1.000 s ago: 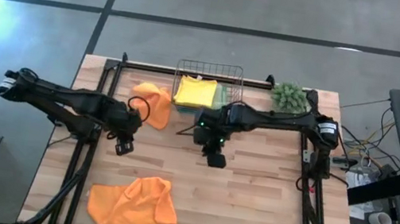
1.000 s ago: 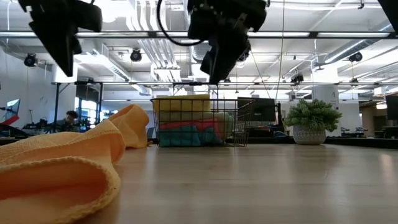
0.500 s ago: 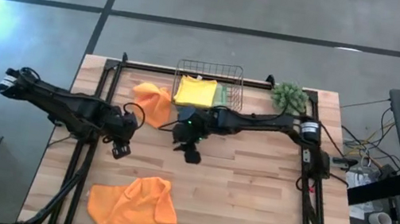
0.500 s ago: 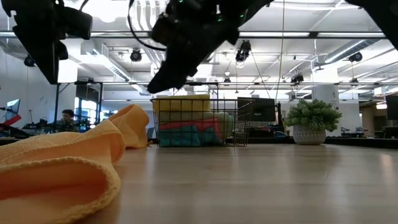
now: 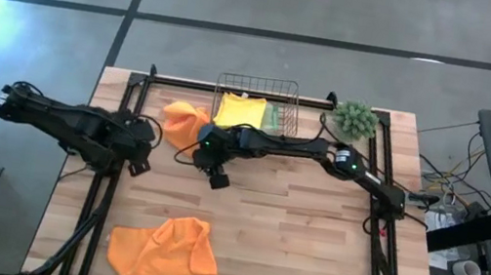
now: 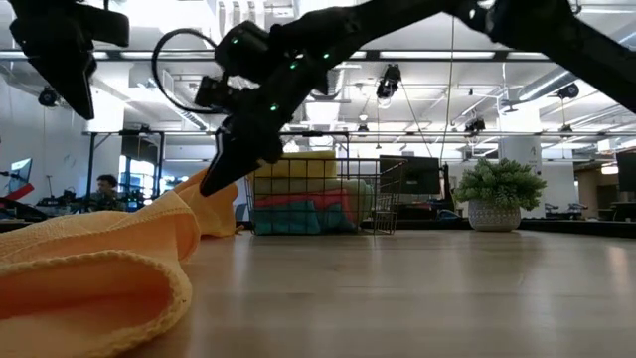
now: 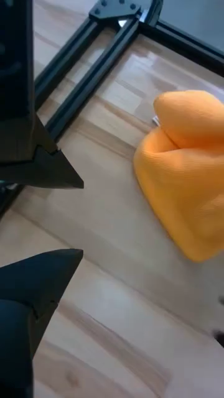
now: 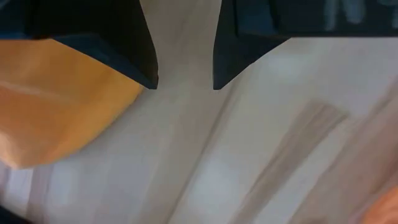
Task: Fold microfiber towels
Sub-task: Fold the bottom orange microfiber cloth
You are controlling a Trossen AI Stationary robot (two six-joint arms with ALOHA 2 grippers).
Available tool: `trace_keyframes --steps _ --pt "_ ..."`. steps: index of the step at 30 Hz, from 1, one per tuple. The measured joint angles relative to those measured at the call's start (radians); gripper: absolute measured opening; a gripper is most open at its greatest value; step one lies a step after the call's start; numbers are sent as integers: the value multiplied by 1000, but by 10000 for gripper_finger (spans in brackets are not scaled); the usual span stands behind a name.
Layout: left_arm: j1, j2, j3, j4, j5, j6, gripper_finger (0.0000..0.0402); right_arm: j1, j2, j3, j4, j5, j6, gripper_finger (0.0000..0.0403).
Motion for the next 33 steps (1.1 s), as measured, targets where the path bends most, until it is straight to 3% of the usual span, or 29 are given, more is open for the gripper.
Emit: trace_keyframes --steps 7,12,27,33 --pt "1 -47 -2 7 -20 -28 152 -31 117 177 -7 1 51 148" --pt "1 -40 -2 6 -20 -28 152 -35 158 218 -49 2 26 148" --pt "1 -18 -3 5 -14 -24 152 39 76 247 -334 43 136 125" --pt "-5 -7 -8 48 100 -49 152 99 41 246 -485 35 245 127"
